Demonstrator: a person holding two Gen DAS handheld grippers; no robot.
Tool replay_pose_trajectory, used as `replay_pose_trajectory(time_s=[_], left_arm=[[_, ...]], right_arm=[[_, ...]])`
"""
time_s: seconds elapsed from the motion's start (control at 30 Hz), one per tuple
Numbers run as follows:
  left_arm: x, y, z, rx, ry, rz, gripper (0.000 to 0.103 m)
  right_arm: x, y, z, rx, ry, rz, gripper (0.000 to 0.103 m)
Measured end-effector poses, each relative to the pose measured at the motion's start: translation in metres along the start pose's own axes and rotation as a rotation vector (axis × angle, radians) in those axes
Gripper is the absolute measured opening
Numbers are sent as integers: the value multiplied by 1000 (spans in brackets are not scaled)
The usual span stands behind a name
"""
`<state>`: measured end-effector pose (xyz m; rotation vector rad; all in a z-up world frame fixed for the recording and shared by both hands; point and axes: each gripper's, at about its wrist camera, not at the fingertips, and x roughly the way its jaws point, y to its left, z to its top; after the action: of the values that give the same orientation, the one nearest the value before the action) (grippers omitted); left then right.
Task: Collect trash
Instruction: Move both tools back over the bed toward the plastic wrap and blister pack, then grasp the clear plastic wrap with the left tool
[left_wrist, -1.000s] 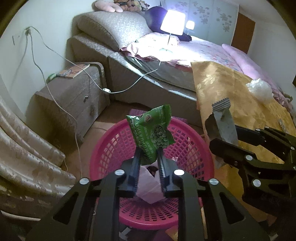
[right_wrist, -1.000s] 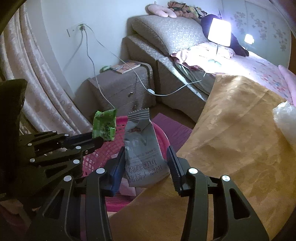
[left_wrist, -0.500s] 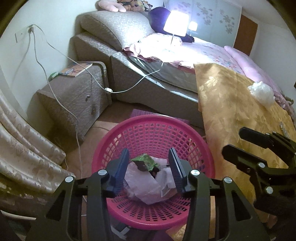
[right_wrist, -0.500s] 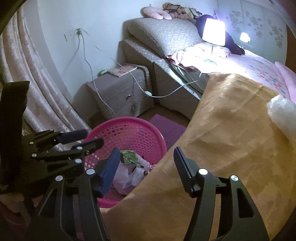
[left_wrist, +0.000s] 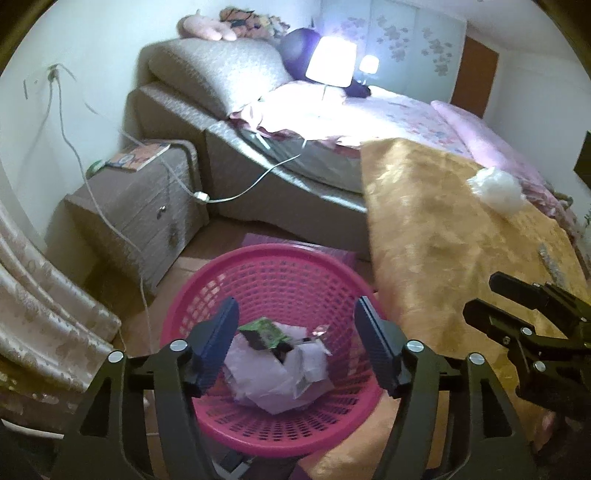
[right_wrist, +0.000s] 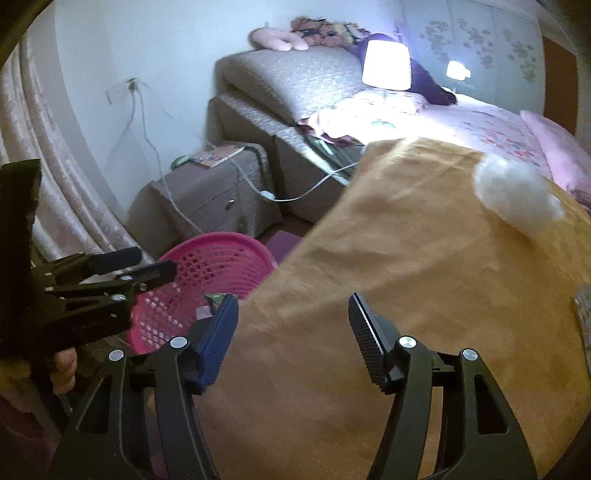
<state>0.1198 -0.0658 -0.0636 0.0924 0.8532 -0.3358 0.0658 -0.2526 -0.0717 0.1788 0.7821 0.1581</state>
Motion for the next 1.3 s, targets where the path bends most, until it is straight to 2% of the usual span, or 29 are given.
replay_pose_trajectory(time_s=[0.23,0.57,0.9,1.03,1.3], left_arm=[[-9,-29,-1,39,-31,-63,69],[-3,-76,-2,116,-26,-101,73],[6,-145,24,194,-51,-156,76],[9,-177,40,215,-77,-181,76],[29,-233,76,226,-108,-215,77]], right_arm=[[-27,-51,-21,64,-33,-110,63],[-67,-127,-56,156,-74,-306,65],[-98,-183,-80,263,-113,-408,70],[-105,-196,-86,283,-113,-412,70],[-108,-207,-91,334,-105,-341,70]])
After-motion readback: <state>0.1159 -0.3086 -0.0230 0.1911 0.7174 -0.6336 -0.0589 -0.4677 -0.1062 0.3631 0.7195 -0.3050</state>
